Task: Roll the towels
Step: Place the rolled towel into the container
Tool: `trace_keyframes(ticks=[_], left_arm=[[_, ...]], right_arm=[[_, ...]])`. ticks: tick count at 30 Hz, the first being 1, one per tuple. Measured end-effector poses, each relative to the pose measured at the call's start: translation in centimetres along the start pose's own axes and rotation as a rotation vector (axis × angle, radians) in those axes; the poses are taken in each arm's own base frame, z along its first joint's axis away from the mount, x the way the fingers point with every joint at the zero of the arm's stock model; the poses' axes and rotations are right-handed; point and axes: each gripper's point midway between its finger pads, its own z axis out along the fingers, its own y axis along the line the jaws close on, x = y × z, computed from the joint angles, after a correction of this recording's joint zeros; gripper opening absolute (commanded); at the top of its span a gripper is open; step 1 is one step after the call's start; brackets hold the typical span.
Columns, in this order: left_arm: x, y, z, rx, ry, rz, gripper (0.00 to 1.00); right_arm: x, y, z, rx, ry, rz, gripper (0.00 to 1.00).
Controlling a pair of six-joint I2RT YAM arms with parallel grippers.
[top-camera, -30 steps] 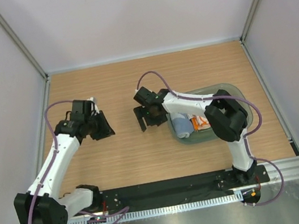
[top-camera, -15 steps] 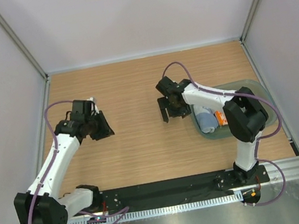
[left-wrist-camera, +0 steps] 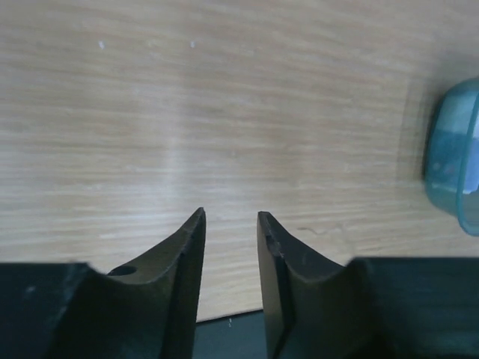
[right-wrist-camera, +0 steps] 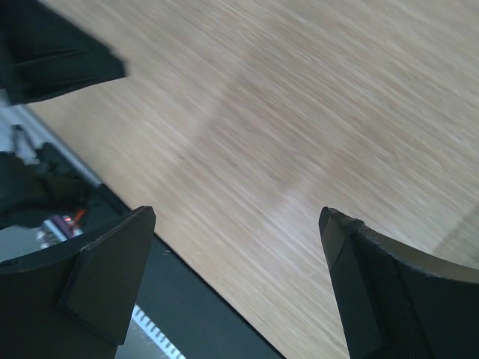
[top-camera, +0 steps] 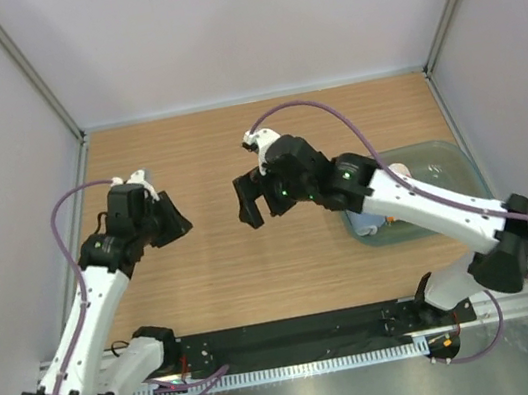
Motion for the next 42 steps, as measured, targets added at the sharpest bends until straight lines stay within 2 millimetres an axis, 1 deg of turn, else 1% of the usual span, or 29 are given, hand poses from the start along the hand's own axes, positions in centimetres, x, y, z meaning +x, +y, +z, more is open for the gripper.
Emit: trace_keyframes(ticks=[2,3,4,5,7,8,10,12,14,15,18,20,22,26,31,32,33,35,38,41,42], left_arm=[[-1.2,-0.1,-1.1,0.008,-0.086,0.006,0.38],[-2.0,0.0,-1.6,0.008,-0.143,0.014,0.38],[-2.9,0.1,-2.0,0.004,-0.207,0.022,0.41],[-3.6,0.5,-2.3,-0.004,-0.267,0.031,0.50],[-4.8,1.5,-2.3,-0.033,-0.387,0.053,0.51],[-5.2,2.3,-2.1,-0.054,-0.454,0.077,0.55],[-5.0,4.5,-1.0,-0.119,-0.530,0.130,0.56],[-4.7,6.6,0.2,-0.187,-0.589,0.189,0.58],[-4.5,8.7,1.3,-0.270,-0.635,0.229,0.63],[-4.5,9.9,1.8,-0.323,-0.656,0.233,0.63],[-5.0,12.5,2.7,-0.460,-0.680,0.235,0.64],[-5.7,13.6,3.4,-0.530,-0.689,0.234,0.65],[-6.4,14.4,4.3,-0.568,-0.711,0.218,0.65],[-6.5,16.3,6.4,-0.609,-0.704,0.190,0.64],[-7.0,17.1,8.7,-0.582,-0.730,0.167,0.64],[-7.1,17.2,9.2,-0.570,-0.728,0.166,0.69],[-7.2,17.3,9.9,-0.549,-0.723,0.171,0.99],[-7.0,17.2,11.1,-0.507,-0.694,0.190,1.00],[-7.1,16.5,12.1,-0.442,-0.698,0.212,1.00],[-7.3,15.9,12.3,-0.410,-0.709,0.220,1.00],[-7.6,15.7,12.2,-0.400,-0.720,0.221,1.00]], right_arm=[[-1.1,2.6,-2.8,-0.068,-0.084,-0.036,1.00],[-1.5,3.4,-4.2,-0.095,-0.128,-0.044,1.00],[-1.8,3.8,-5.6,-0.116,-0.174,-0.045,1.00],[-2.1,3.8,-6.6,-0.126,-0.209,-0.042,1.00],[-2.5,3.2,-8.6,-0.134,-0.289,-0.024,1.00],[-2.5,2.8,-9.3,-0.135,-0.321,-0.015,1.00],[-2.0,2.0,-10.1,-0.127,-0.357,0.000,1.00],[-1.3,1.5,-10.0,-0.118,-0.363,0.007,1.00],[-0.6,1.0,-9.4,-0.107,-0.358,0.011,1.00],[0.0,0.7,-8.8,-0.098,-0.349,0.014,1.00],[1.1,0.2,-8.0,-0.085,-0.331,0.012,1.00],[1.6,-0.1,-7.8,-0.078,-0.324,0.011,1.00],[1.6,-0.2,-7.9,-0.077,-0.328,0.010,1.00],[1.3,-0.4,-8.3,-0.067,-0.345,-0.001,1.00],[0.9,-1.9,-8.0,0.014,-0.371,-0.019,1.00],[0.9,-2.3,-7.7,0.039,-0.372,-0.030,1.00],[0.9,-2.9,-7.4,0.075,-0.372,-0.041,1.00],[0.8,-4.1,-6.8,0.144,-0.372,-0.055,1.00],[1.0,-6.2,-6.0,0.255,-0.375,-0.085,1.00],[1.1,-8.8,-5.5,0.339,-0.391,-0.086,1.00],[1.0,-10.2,-5.4,0.368,-0.395,-0.065,1.00]])
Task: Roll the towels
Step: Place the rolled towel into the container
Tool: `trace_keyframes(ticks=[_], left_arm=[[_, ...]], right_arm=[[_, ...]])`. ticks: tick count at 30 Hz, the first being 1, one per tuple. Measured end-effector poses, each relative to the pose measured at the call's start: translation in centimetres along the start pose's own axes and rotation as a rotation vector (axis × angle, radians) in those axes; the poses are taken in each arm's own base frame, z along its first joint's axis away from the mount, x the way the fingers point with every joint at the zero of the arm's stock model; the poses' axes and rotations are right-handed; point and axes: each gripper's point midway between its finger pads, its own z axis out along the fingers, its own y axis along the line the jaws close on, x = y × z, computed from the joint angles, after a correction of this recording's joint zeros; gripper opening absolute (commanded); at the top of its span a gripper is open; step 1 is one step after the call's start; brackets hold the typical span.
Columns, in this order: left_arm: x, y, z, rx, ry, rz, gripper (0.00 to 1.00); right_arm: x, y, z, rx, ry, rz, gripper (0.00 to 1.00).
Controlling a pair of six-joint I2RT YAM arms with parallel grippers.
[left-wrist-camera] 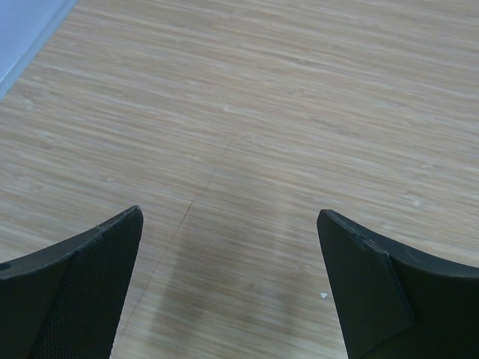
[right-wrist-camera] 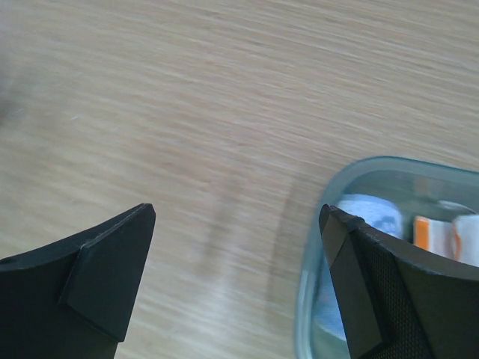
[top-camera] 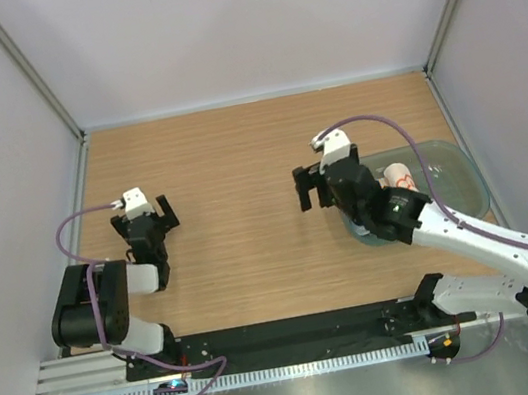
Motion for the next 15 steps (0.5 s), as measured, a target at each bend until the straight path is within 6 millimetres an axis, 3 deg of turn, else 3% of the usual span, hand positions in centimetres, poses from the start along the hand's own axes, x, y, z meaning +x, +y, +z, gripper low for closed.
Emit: trace_keyframes(ticks=[1,4,8,12,15], left_arm=[[-0.2,-0.1,0.0,0.004,-0.009,-0.003,1.00],[-0.7,-0.3,0.1,0.015,-0.028,-0.010,1.00],[-1.0,-0.5,0.1,0.023,-0.038,-0.014,1.00],[-1.1,-0.5,0.1,0.026,-0.041,-0.015,1.00],[-1.1,-0.5,0.1,0.026,-0.042,-0.015,1.00]], right_arm=[[0.0,-1.4,0.5,0.039,-0.001,0.015,1.00],[0.2,-8.4,2.1,0.221,-0.002,0.090,1.00],[2.3,-15.7,1.9,0.416,0.003,0.123,1.00],[5.8,-20.3,1.4,0.531,0.024,0.146,1.00],[9.0,-22.4,1.7,0.578,0.026,0.166,1.00]])
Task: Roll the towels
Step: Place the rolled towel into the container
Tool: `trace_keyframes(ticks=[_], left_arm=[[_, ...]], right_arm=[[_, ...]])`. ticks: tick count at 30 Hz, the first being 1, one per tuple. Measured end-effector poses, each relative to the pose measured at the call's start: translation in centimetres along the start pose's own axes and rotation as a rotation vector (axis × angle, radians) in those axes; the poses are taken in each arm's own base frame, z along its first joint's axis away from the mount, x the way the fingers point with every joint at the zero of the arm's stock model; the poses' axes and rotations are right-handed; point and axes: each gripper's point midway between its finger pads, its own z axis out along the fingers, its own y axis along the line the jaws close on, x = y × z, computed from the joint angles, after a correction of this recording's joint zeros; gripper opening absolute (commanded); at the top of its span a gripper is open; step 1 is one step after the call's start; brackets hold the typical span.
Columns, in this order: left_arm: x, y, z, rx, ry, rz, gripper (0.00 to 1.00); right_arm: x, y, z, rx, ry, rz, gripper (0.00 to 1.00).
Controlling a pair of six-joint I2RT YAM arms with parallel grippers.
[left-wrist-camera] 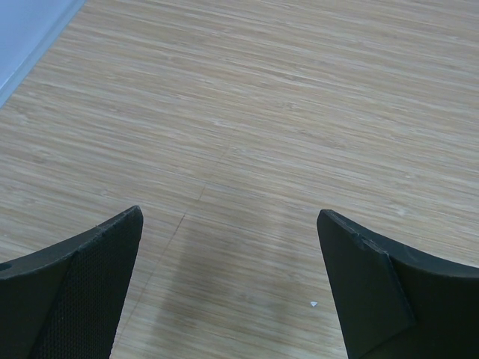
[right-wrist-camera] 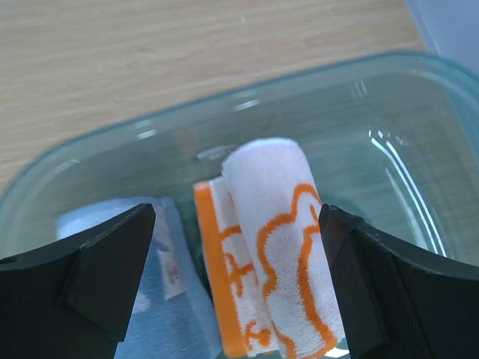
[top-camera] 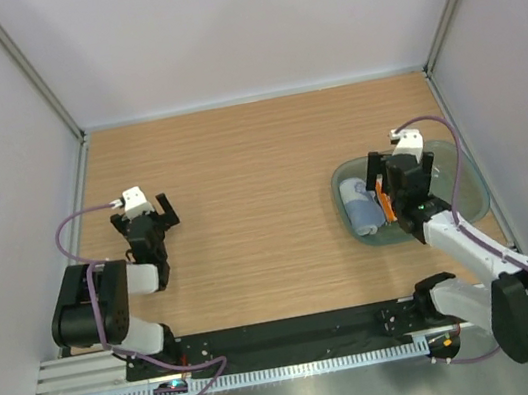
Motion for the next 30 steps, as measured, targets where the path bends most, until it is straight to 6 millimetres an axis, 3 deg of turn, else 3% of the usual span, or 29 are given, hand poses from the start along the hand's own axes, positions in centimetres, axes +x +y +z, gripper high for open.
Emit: trace_keyframes(ticks=[6,8,14,16,30], left_arm=[[0.0,0.0,0.0,0.000,-0.001,0.000,1.00],[0.0,0.0,0.0,0.000,-0.001,0.000,1.00],[0.0,0.0,0.0,0.001,-0.002,-0.001,1.00],[0.0,0.0,0.0,0.000,-0.001,0.000,1.00],[0.0,0.0,0.0,0.001,-0.001,0.000,1.00]], right_arm=[[7.2,-1.7,4.0,0.043,0.091,-0.020,1.00],[8.1,-1.9,5.0,0.045,0.086,-0.025,1.00],[6.3,-1.2,7.5,-0.028,-0.057,0.047,1.00],[7.0,-1.2,7.6,-0.045,-0.054,0.043,1.00],[5.1,0.1,7.6,-0.119,-0.135,0.056,1.00]])
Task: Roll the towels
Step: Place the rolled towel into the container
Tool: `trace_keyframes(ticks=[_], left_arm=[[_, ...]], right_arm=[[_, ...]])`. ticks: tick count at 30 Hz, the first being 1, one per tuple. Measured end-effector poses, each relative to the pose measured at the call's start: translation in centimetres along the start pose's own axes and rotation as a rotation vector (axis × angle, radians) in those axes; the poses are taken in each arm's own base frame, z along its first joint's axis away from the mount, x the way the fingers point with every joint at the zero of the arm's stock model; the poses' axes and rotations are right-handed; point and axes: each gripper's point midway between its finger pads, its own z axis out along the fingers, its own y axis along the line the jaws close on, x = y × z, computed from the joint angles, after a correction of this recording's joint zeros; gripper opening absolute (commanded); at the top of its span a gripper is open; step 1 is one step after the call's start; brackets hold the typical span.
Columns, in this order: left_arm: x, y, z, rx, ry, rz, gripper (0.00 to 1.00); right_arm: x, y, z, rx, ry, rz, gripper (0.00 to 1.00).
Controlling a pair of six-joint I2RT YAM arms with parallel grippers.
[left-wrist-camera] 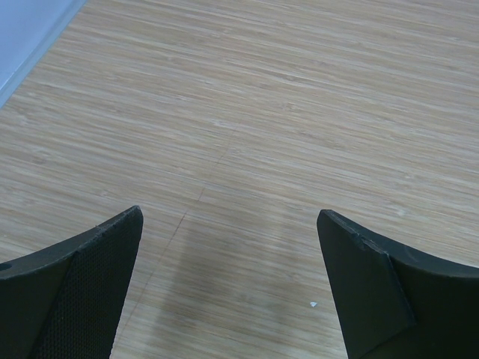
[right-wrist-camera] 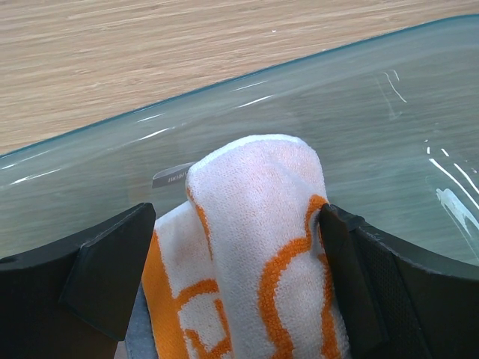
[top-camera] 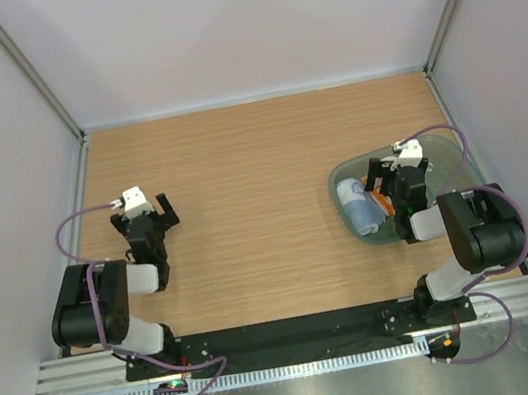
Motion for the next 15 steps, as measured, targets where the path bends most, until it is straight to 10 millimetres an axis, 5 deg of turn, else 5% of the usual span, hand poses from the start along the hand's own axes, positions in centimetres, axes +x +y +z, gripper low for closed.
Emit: trace_keyframes(ticks=[15], left_arm=[[0.00,0.00,0.00,0.000,0.000,0.000,1.00]], right_arm=[[-0.10,0.14,0.01,-0.007,-0.004,0.001,1.00]])
